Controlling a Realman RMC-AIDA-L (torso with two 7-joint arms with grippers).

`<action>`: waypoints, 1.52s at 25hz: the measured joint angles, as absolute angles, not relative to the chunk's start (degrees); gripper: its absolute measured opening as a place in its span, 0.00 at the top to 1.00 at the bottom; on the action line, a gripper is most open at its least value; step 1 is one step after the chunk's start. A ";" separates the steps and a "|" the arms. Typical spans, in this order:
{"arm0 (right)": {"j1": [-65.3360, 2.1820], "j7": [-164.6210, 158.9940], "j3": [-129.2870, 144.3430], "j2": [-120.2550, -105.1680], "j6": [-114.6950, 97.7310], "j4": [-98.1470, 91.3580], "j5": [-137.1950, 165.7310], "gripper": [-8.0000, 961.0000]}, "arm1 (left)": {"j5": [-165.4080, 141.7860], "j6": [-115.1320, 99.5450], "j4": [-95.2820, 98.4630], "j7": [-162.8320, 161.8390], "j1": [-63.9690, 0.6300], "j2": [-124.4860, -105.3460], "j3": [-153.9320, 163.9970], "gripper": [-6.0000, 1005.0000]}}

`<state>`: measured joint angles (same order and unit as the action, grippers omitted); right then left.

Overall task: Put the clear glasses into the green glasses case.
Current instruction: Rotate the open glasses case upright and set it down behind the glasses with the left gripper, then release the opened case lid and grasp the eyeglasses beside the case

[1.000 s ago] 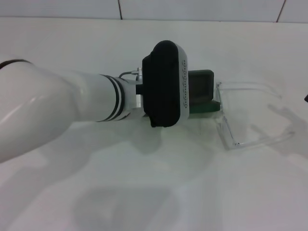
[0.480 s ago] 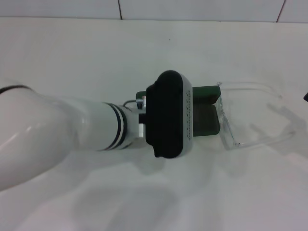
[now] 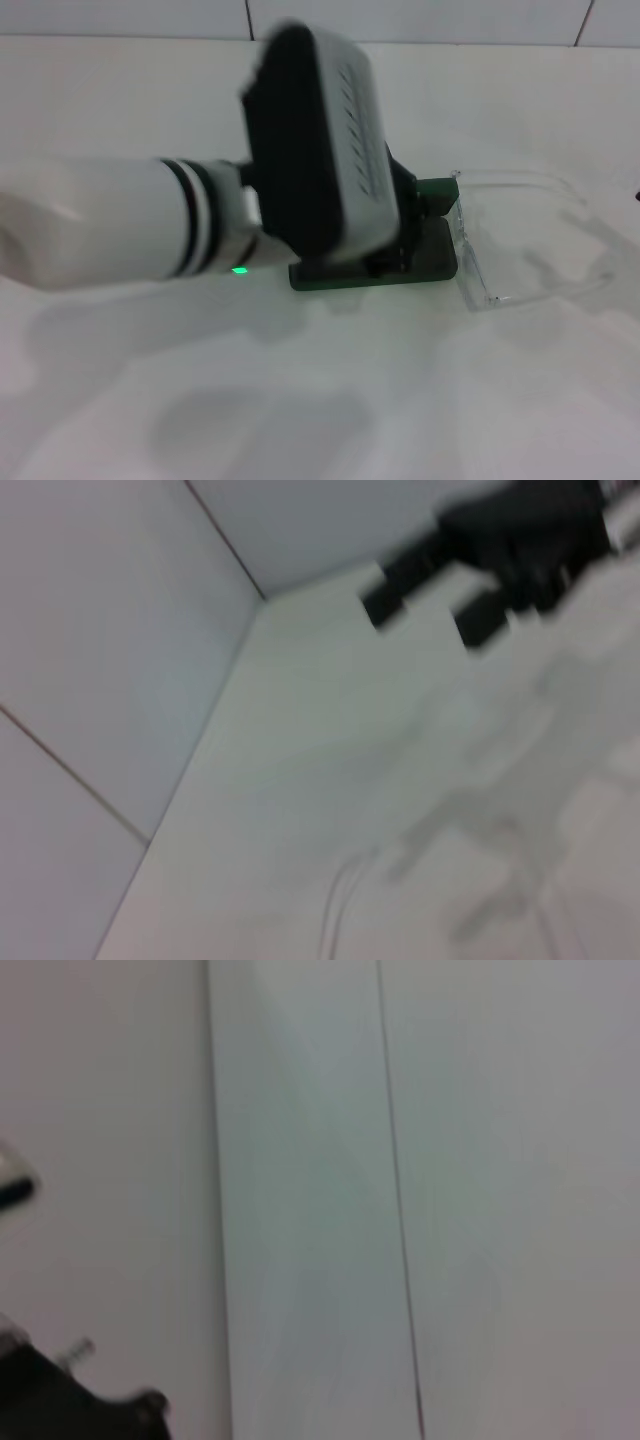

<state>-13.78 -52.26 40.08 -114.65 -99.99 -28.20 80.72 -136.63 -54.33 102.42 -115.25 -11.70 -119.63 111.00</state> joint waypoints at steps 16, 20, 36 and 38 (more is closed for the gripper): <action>-16.73 -75.31 40.89 -115.06 -92.22 -47.22 105.16 0.20 | -86.47 -91.27 82.00 -97.75 -12.82 -119.48 67.39 0.92; -16.92 -84.32 40.96 -115.16 -93.09 -53.38 109.67 0.20 | -83.36 -101.25 73.37 -96.49 -15.00 -118.73 57.04 0.92; -28.58 -129.95 42.31 -113.86 -104.09 -86.32 129.62 0.21 | -92.85 -107.62 63.18 -99.49 -19.38 -114.39 50.82 0.70; -34.87 -136.69 43.73 -113.33 -105.02 -84.16 133.10 0.21 | -96.25 -107.71 61.59 -99.52 -20.85 -114.46 51.07 0.70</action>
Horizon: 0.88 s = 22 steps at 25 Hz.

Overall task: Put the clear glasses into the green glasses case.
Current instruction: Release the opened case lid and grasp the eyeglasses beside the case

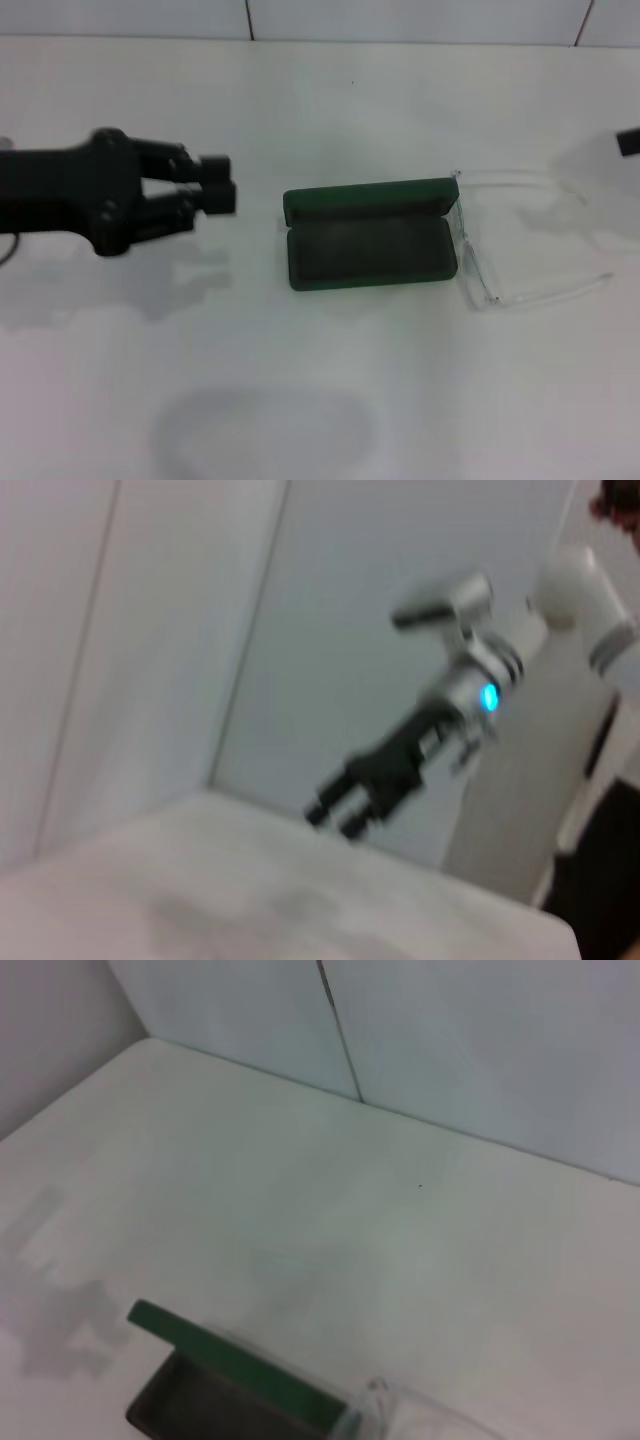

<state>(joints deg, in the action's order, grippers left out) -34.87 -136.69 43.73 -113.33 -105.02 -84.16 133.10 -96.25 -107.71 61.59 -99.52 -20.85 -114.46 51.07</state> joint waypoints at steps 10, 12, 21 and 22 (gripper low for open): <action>-48.46 -146.97 49.10 -114.88 -102.17 -70.83 145.26 0.28 | -100.16 -107.85 56.14 -89.53 -22.66 -115.53 52.46 0.70; -49.41 -149.36 51.58 -115.25 -101.01 -68.60 146.38 0.29 | -100.17 -107.72 55.53 -87.68 -22.67 -115.88 52.46 0.70; -56.29 -154.11 57.36 -115.34 -93.67 -53.11 146.66 0.29 | -100.51 -107.57 51.31 -82.51 -23.49 -116.34 52.43 0.71; -57.07 -154.52 57.58 -115.38 -93.03 -51.63 146.77 0.29 | -100.72 -107.57 50.93 -82.14 -23.63 -116.41 52.42 0.71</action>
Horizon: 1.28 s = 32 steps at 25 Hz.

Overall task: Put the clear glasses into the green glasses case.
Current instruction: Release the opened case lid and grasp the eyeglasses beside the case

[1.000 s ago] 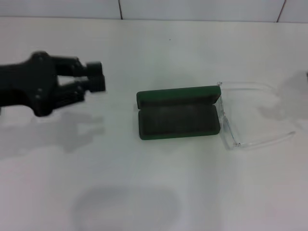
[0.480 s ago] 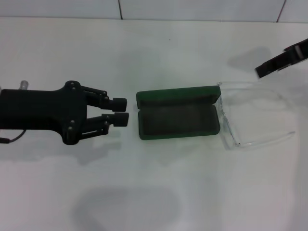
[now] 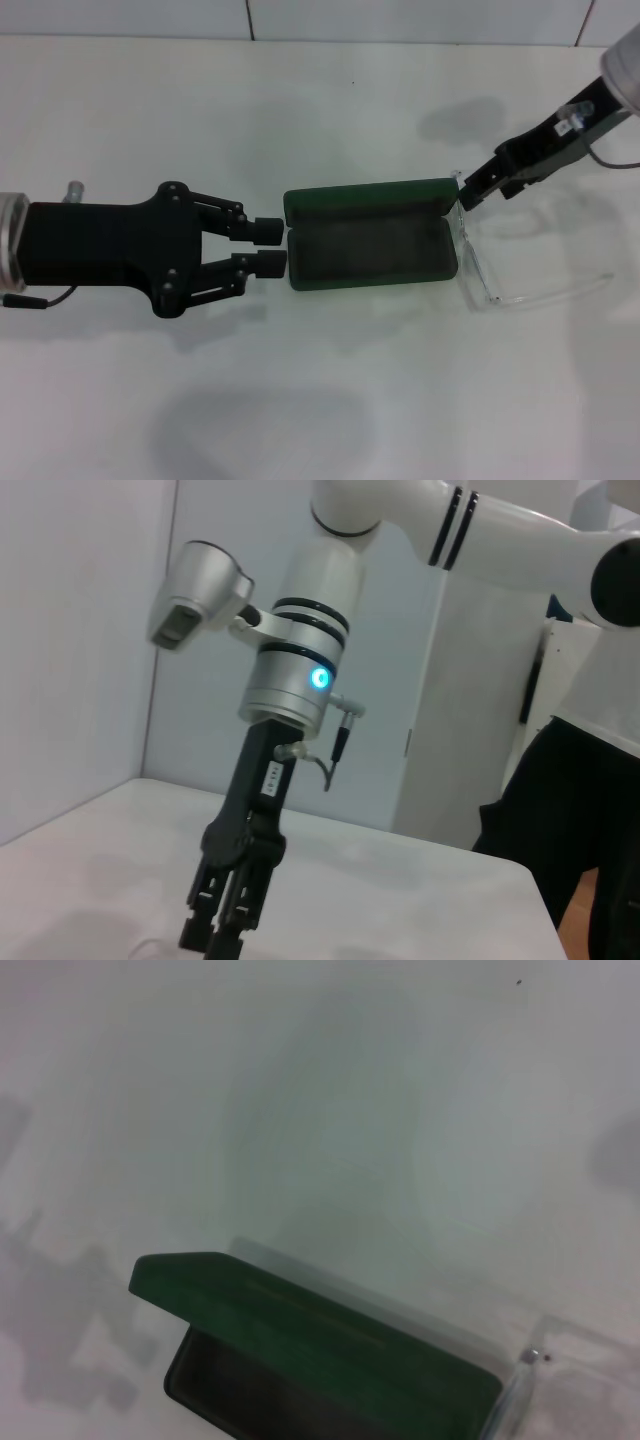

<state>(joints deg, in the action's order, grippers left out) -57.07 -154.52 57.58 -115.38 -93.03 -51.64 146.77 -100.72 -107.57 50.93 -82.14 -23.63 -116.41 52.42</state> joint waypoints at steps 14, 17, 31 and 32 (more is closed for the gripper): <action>-59.63 -159.10 65.87 -115.91 -86.56 -44.80 147.08 0.34 | -101.70 -107.50 46.04 -76.40 -23.95 -117.48 52.14 0.71; -59.50 -159.12 65.87 -115.93 -85.60 -43.90 146.86 0.34 | -101.70 -107.49 45.86 -75.94 -23.64 -117.52 52.10 0.71; -59.58 -157.98 66.13 -115.93 -83.47 -41.42 146.77 0.51 | -101.69 -106.73 45.62 -75.32 -23.56 -117.89 52.29 0.71; -59.62 -157.89 66.14 -115.93 -83.33 -41.36 146.77 0.53 | -101.69 -106.43 45.62 -75.32 -23.54 -117.94 52.35 0.71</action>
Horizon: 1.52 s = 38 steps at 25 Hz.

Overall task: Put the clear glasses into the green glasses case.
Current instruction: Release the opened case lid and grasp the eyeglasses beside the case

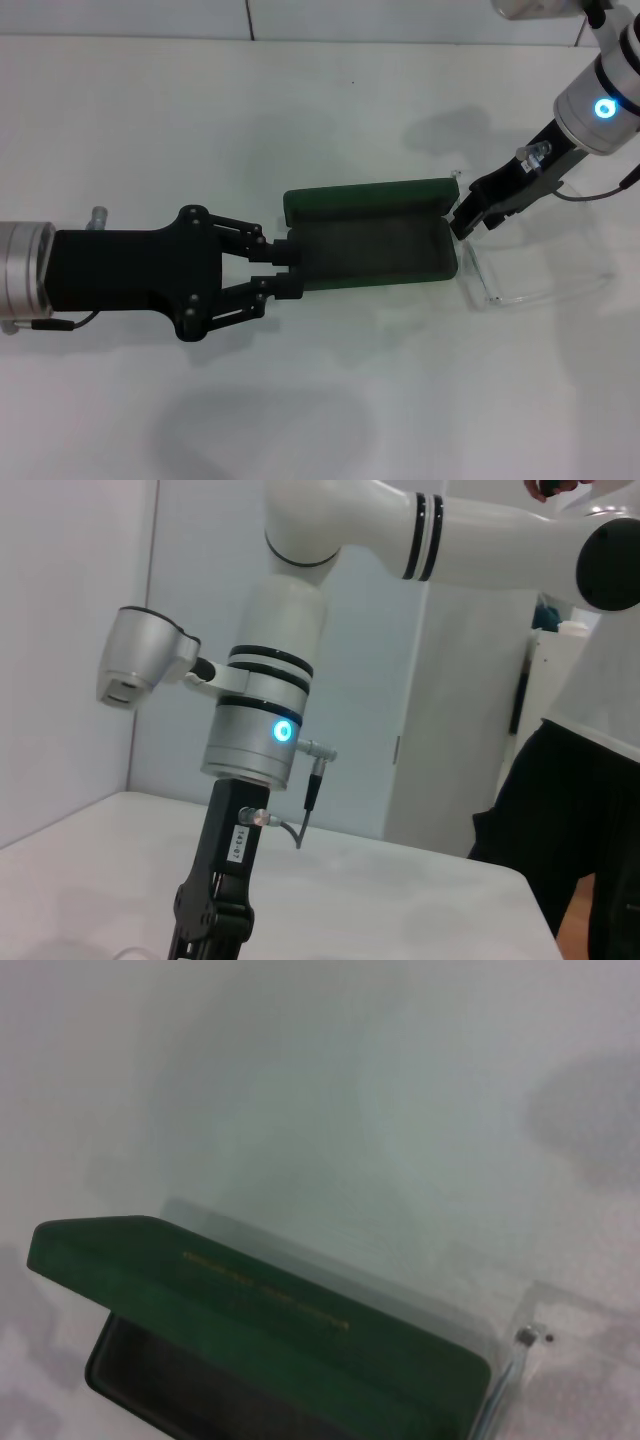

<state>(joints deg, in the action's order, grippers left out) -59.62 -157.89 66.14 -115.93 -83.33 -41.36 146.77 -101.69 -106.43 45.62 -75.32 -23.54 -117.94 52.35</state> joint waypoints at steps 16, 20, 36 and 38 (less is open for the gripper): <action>-59.83 -155.59 66.89 -115.99 -81.03 -39.34 144.38 0.54 | -102.38 -105.99 43.54 -73.13 -23.47 -118.21 52.19 0.72; -59.47 -155.59 66.83 -115.98 -81.34 -39.85 143.62 0.55 | -102.39 -105.99 43.54 -73.12 -23.45 -118.21 52.20 0.72; -59.46 -156.06 67.59 -116.13 -81.46 -38.11 143.00 0.59 | -102.39 -105.96 43.59 -72.97 -23.38 -118.21 52.12 0.72; -59.47 -156.11 67.59 -116.13 -81.60 -37.92 143.08 0.59 | -102.39 -105.95 43.60 -72.97 -23.38 -118.21 52.12 0.72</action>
<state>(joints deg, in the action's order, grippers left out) -59.47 -156.11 67.59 -116.13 -81.60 -37.92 143.08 -102.39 -105.95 43.60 -72.97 -23.38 -118.21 52.12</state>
